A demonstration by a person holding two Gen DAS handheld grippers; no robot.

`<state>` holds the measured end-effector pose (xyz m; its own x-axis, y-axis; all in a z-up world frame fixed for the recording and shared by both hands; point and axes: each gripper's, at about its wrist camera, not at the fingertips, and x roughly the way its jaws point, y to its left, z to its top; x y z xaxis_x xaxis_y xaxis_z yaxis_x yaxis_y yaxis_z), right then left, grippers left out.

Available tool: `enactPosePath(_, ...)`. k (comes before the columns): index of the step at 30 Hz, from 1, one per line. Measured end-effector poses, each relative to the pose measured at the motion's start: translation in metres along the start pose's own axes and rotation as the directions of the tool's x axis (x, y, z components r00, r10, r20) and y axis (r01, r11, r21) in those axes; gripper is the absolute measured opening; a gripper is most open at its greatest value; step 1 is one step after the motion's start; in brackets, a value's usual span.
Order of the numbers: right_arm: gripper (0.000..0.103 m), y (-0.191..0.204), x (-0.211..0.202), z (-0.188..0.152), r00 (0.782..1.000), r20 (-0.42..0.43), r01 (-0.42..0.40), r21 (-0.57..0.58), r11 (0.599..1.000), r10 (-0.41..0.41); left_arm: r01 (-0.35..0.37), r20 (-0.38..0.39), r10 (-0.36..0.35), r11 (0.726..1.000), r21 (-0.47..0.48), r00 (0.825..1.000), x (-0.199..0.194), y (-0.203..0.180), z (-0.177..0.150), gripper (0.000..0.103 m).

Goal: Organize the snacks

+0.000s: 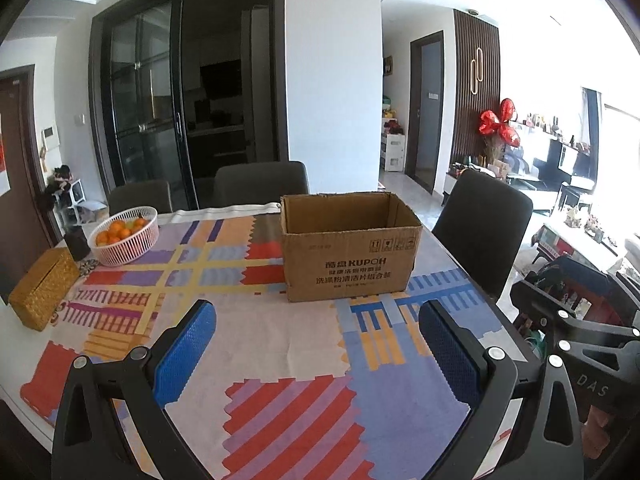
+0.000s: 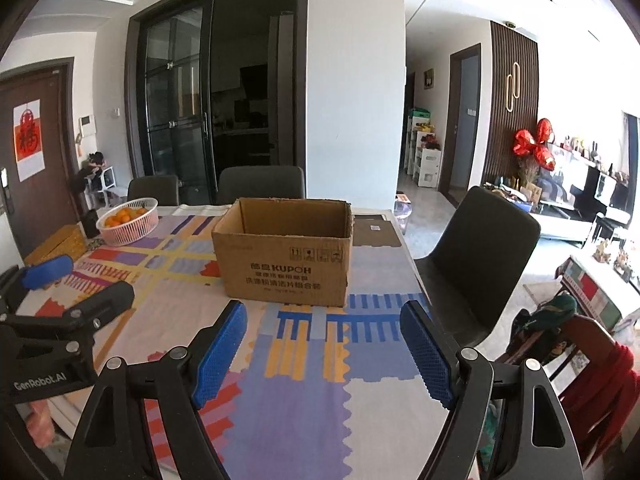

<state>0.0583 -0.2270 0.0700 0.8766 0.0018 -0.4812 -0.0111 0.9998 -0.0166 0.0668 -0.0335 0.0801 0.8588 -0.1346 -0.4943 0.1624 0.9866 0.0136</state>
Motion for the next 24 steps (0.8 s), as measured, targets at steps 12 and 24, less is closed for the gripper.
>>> enactPosePath(12, 0.079, 0.0021, -0.0005, -0.0070, 0.999, -0.014, -0.040, 0.035, 0.999, 0.040, 0.000, 0.004, 0.000, 1.000, -0.007, 1.000, -0.0027, 0.0018, -0.0018, 0.103)
enactPosePath(24, 0.080, -0.0014, 0.0008, -0.0075, 1.000, -0.007, -0.016, 0.035, 0.999, 0.016, 0.013, -0.010, -0.013, 1.000, -0.001, 1.000, 0.0047, -0.0015, -0.0037, 0.103)
